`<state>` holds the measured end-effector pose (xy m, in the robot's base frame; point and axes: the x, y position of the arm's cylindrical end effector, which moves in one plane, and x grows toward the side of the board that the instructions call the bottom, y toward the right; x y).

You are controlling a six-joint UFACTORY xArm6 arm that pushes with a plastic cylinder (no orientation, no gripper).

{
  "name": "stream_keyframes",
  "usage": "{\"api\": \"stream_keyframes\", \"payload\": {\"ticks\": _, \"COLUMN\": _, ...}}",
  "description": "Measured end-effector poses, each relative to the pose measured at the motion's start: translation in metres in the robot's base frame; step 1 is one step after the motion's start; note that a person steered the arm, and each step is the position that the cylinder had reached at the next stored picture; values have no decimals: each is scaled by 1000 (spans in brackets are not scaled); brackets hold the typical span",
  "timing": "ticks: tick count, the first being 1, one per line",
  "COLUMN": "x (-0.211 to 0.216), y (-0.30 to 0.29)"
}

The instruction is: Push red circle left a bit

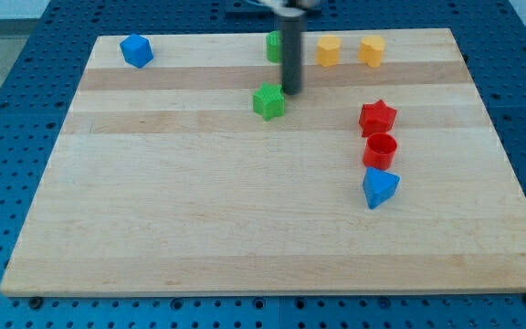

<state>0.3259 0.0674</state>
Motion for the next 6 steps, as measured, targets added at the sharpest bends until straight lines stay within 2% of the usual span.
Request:
{"api": "stream_keyframes", "payload": {"ticks": 1, "x": 1, "y": 101}}
{"api": "stream_keyframes", "payload": {"ticks": 2, "x": 32, "y": 191}}
{"api": "stream_keyframes", "payload": {"ticks": 3, "x": 87, "y": 190}}
{"api": "stream_keyframes", "payload": {"ticks": 4, "x": 115, "y": 148}}
{"api": "stream_keyframes", "payload": {"ticks": 5, "x": 118, "y": 45}}
{"api": "stream_keyframes", "payload": {"ticks": 6, "x": 141, "y": 53}}
